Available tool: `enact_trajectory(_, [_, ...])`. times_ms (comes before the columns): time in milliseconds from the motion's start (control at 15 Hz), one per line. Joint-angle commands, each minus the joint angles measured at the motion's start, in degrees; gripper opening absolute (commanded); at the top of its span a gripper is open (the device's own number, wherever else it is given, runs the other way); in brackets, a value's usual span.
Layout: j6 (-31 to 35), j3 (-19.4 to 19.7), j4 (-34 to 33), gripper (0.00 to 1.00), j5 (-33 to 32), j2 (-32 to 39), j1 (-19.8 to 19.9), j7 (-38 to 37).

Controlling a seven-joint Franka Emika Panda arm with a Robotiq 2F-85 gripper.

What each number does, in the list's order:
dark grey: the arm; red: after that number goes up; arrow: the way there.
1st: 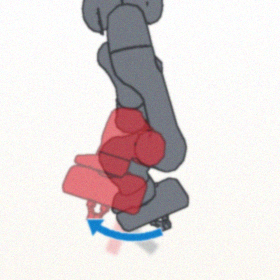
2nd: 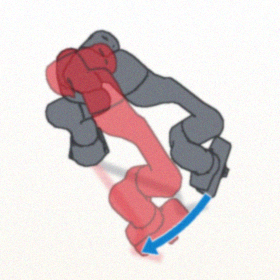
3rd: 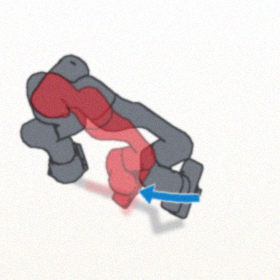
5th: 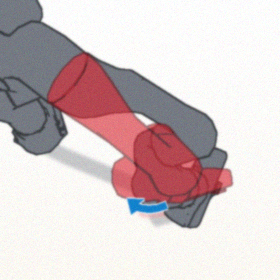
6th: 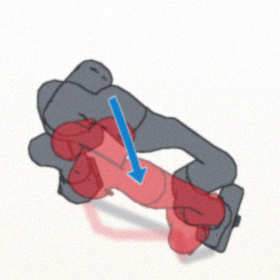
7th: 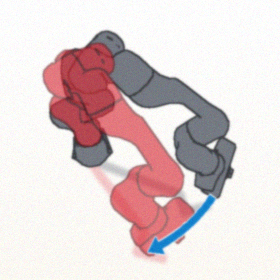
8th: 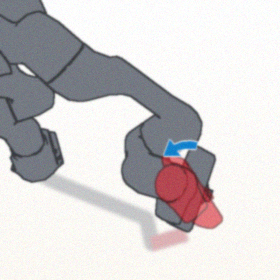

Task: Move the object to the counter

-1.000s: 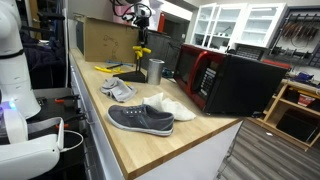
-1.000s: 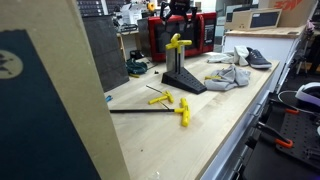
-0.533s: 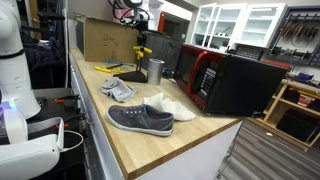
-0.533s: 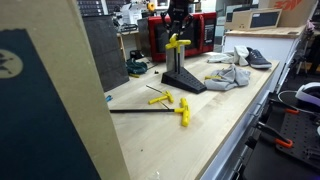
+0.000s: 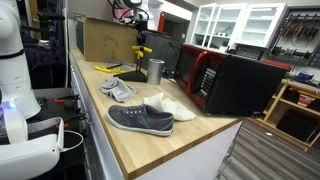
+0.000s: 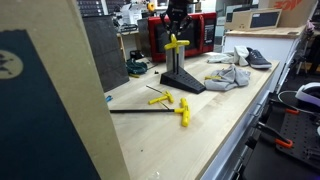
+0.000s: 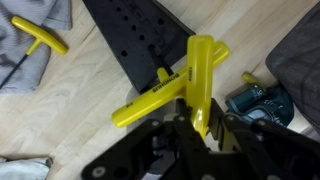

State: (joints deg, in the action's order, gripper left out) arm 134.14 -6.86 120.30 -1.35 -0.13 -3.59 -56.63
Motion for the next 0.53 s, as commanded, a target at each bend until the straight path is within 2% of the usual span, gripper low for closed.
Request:
enact_trajectory(0, [-4.4, 0.0, -2.5, 0.06, 0.3, -2.2, -1.3, -0.3])
enact_trajectory(467, [-9.1, -0.5, -4.1, 0.06, -4.2, -5.9, -1.8, 0.6])
